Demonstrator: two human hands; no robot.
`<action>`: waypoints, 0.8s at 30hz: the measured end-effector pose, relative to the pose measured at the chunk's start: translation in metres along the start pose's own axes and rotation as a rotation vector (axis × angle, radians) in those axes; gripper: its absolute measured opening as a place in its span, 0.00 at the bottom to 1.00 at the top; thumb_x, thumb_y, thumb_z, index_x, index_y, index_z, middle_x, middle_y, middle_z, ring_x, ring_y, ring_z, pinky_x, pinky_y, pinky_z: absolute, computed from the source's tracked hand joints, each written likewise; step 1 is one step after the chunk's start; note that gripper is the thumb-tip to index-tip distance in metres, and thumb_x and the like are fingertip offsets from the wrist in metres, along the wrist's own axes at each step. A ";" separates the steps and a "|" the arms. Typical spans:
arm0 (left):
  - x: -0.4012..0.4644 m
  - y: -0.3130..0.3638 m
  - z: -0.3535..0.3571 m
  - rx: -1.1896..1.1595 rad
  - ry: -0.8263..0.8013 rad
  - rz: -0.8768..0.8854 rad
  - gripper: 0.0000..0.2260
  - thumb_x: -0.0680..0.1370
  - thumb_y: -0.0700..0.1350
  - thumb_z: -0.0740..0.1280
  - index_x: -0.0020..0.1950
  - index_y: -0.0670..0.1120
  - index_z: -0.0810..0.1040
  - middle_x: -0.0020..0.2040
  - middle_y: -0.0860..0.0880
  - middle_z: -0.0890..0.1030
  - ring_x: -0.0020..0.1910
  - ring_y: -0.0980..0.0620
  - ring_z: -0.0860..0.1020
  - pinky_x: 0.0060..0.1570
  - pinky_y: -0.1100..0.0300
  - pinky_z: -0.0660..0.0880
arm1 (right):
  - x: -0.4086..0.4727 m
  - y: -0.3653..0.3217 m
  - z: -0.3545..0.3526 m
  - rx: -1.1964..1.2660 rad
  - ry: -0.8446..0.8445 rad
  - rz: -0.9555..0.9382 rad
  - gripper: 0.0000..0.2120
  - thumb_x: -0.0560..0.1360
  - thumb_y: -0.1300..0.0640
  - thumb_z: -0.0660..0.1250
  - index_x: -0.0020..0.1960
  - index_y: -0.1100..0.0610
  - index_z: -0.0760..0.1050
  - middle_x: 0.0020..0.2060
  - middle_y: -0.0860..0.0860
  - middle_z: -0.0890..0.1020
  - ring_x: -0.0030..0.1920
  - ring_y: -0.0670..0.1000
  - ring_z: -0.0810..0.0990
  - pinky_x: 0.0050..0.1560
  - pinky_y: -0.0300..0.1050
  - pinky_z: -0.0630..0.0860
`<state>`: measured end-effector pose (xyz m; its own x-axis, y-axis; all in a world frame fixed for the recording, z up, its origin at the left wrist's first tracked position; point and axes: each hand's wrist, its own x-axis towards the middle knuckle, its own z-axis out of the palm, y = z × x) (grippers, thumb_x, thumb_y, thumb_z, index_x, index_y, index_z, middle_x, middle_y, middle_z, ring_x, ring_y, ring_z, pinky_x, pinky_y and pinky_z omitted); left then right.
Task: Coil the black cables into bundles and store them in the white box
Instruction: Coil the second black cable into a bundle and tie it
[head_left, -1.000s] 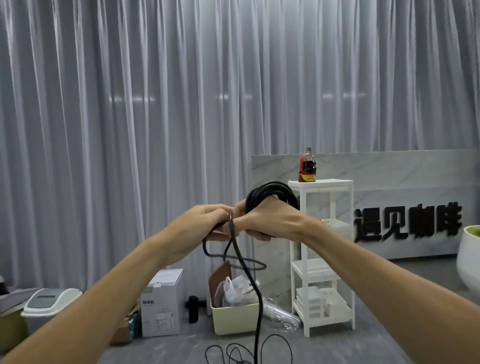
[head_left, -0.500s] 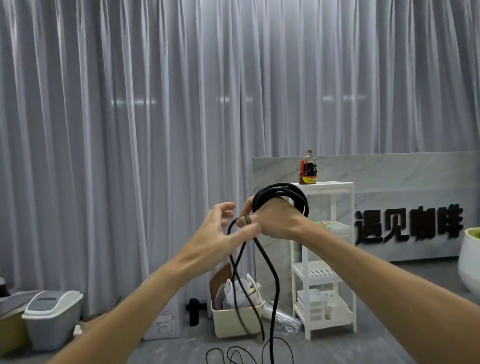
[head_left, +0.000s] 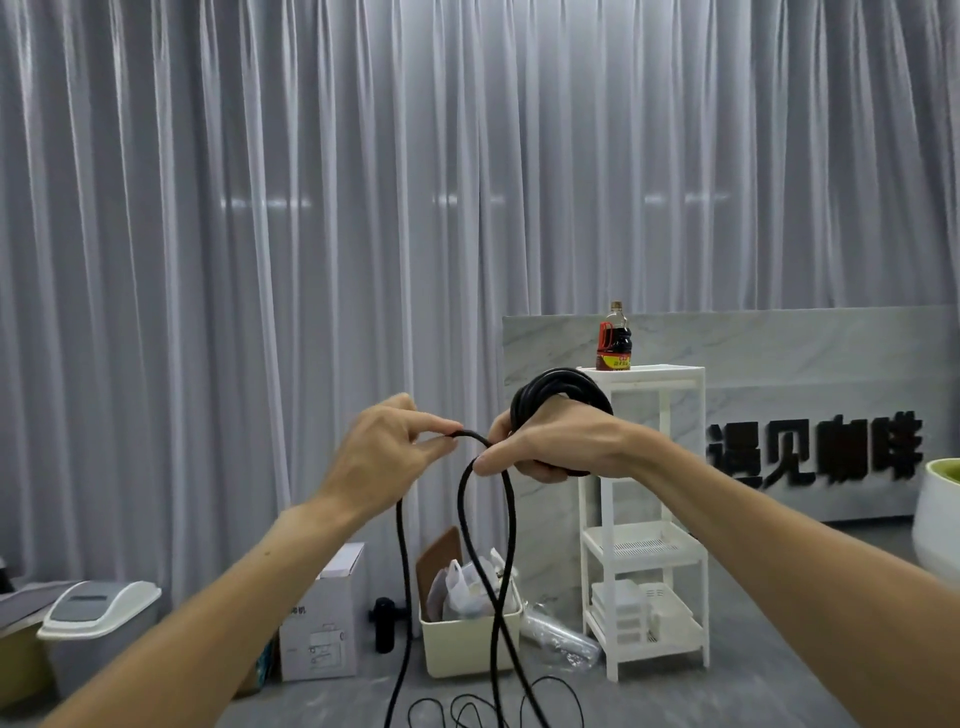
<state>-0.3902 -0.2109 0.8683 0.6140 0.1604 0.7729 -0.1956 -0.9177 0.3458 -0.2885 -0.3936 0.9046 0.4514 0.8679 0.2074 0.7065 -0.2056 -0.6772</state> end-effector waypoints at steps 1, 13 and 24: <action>0.001 0.000 0.003 -0.040 -0.033 -0.020 0.07 0.76 0.48 0.74 0.52 0.58 0.85 0.38 0.52 0.77 0.38 0.56 0.76 0.40 0.70 0.71 | 0.001 0.000 0.001 0.018 -0.001 -0.007 0.10 0.67 0.48 0.76 0.37 0.53 0.79 0.24 0.49 0.71 0.25 0.47 0.66 0.26 0.37 0.65; 0.004 -0.001 0.016 -0.600 -0.498 -0.173 0.28 0.67 0.52 0.70 0.67 0.61 0.73 0.51 0.58 0.82 0.48 0.60 0.80 0.44 0.62 0.77 | 0.014 0.000 0.007 0.151 0.196 -0.005 0.17 0.67 0.43 0.76 0.35 0.54 0.75 0.27 0.51 0.72 0.27 0.48 0.68 0.27 0.38 0.66; 0.003 0.005 0.014 -0.205 -0.299 0.006 0.26 0.72 0.27 0.59 0.62 0.51 0.79 0.52 0.54 0.78 0.43 0.67 0.75 0.43 0.74 0.68 | 0.011 0.004 0.000 0.007 0.255 0.075 0.16 0.69 0.45 0.75 0.41 0.57 0.79 0.22 0.48 0.71 0.22 0.47 0.66 0.23 0.38 0.63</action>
<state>-0.3783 -0.2203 0.8653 0.8028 0.0143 0.5961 -0.3304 -0.8216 0.4646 -0.2805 -0.3846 0.9036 0.6258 0.7079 0.3274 0.6627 -0.2613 -0.7018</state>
